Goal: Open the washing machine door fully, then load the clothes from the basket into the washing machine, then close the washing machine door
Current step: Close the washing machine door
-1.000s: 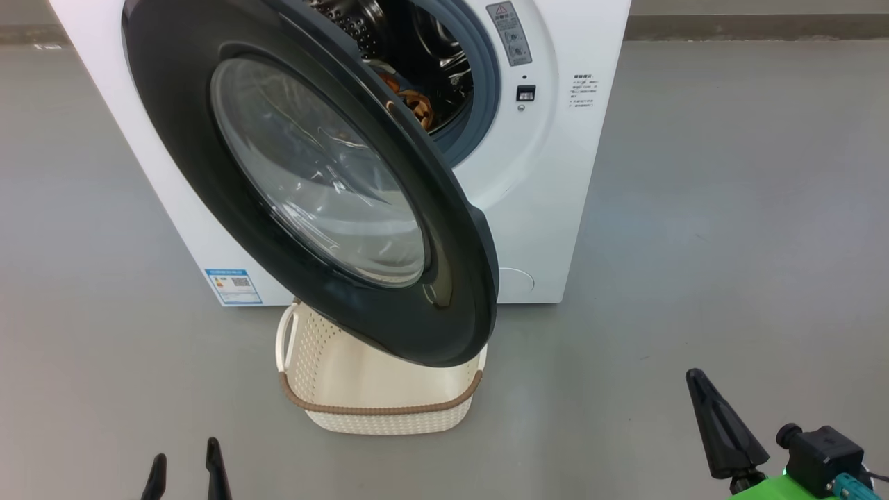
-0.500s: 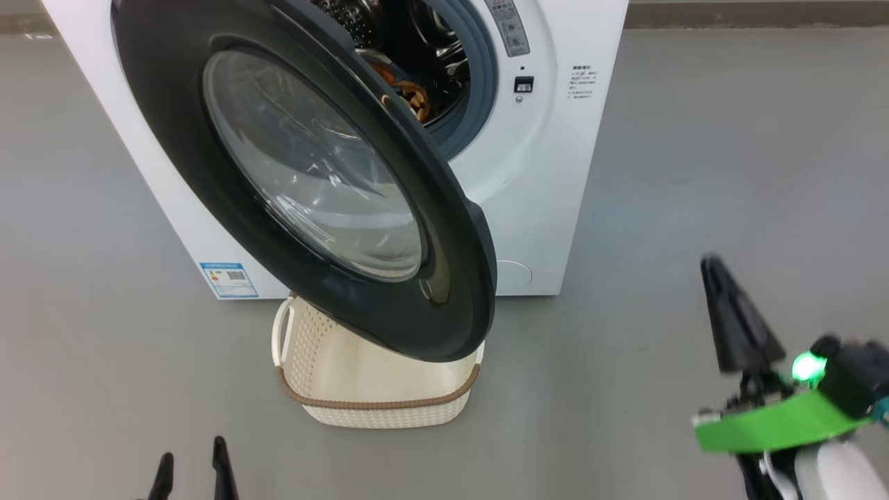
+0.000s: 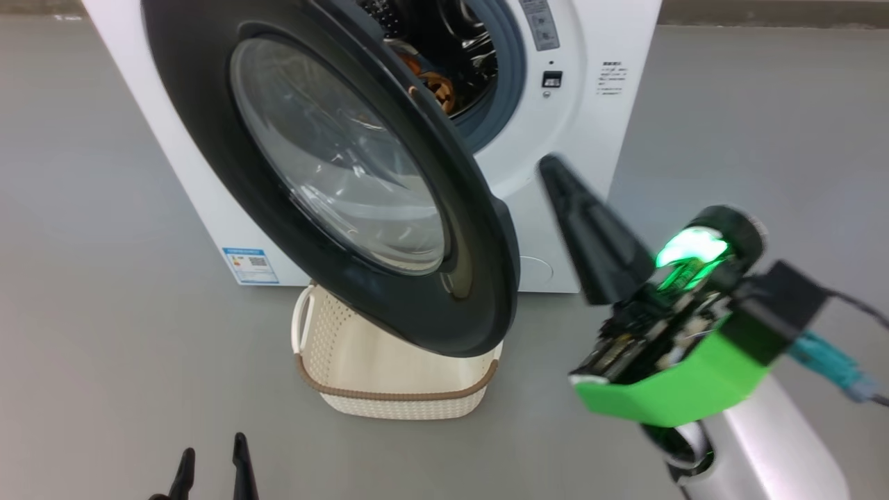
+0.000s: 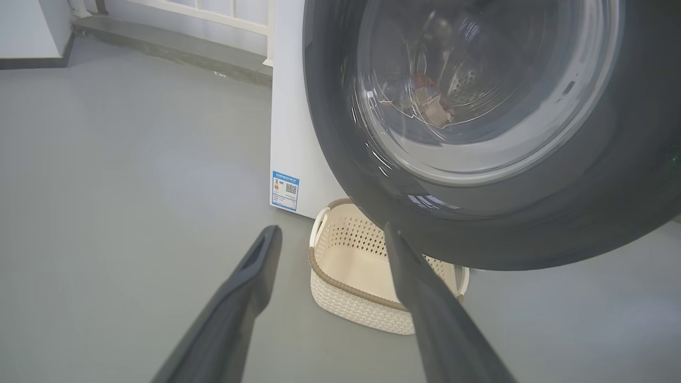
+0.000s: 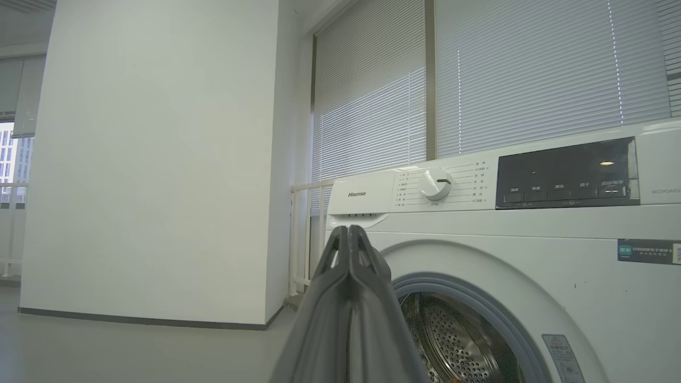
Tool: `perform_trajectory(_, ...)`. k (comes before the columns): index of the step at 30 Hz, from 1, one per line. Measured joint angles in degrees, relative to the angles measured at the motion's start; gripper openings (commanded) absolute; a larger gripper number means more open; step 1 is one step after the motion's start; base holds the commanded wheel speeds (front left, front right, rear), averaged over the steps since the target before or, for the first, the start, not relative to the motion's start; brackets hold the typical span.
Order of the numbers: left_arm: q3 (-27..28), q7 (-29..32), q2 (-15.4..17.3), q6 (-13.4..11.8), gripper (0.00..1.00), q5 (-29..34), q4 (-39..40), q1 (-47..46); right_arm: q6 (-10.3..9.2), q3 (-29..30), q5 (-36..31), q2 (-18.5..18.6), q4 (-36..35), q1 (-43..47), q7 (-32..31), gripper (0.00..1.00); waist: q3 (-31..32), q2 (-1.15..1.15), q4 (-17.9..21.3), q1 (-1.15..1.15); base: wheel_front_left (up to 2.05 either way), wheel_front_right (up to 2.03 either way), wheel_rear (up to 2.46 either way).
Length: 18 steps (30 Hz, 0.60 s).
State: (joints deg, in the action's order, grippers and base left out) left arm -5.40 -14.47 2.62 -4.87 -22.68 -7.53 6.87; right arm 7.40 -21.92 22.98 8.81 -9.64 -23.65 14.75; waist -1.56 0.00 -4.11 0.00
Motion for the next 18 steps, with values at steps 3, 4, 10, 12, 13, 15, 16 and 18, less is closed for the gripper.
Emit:
perform_trajectory(3, -0.5, 0.0, 0.0, -0.2, 1.00, -0.3, 0.0, -0.3, 0.00, -2.6, 0.4, 0.1, 2.1, -0.1, 0.0, 0.00, -0.1, 0.00, -0.7, 0.00, 0.00, 0.00, 0.00)
perform_trajectory(4, -0.8, 0.0, 0.0, -0.2, 1.00, -0.4, 0.0, -0.3, 0.00, -3.6, 0.5, 0.1, 3.3, -0.1, 0.0, 0.00, -0.2, 0.00, -1.1, 0.00, 0.00, 0.00, 0.00)
perform_trajectory(10, -1.7, 0.0, 0.0, -0.6, 1.00, -0.4, 0.1, -0.7, 0.00, -7.5, 0.8, -0.1, 10.2, -0.1, 0.0, 0.00, -1.1, 0.00, -3.1, 0.00, 0.00, 0.00, 0.00)
perform_trajectory(12, -2.2, 0.0, 0.0, -0.8, 1.00, -0.5, 0.1, -1.5, 0.00, -7.8, 0.8, -0.4, 12.7, -0.1, 0.0, 0.00, -1.5, 0.00, -3.6, 0.00, 0.00, 0.00, 0.00)
perform_trajectory(13, -2.5, 0.0, 0.0, -0.9, 1.00, -0.5, 0.1, -1.7, 0.00, -7.7, 0.8, -0.7, 13.8, -0.1, 0.0, 0.00, -1.7, 0.00, -3.8, 0.00, 0.00, 0.00, 0.00)
perform_trajectory(15, -3.5, 0.0, 0.0, -1.0, 1.00, -0.6, 0.2, -2.0, 0.00, -7.2, 0.9, -1.5, 15.7, -0.1, 0.0, 0.00, -2.2, 0.00, -4.2, 0.00, 0.00, 0.00, 0.00)
perform_trajectory(16, -3.9, 0.0, 0.0, -1.0, 1.00, -0.8, 0.2, -2.2, 0.00, -7.1, 0.9, -1.7, 16.5, -0.1, 0.0, 0.00, -2.4, 0.00, -4.4, 0.00, 0.00, 0.00, 0.00)
perform_trajectory(18, -4.6, 0.0, 0.0, -1.4, 1.00, -1.0, 0.3, -2.5, 0.00, -6.4, 0.9, -1.9, 18.2, -0.1, 0.0, 0.00, -2.9, 0.00, -4.8, 0.00, 0.00, 0.00, 0.00)
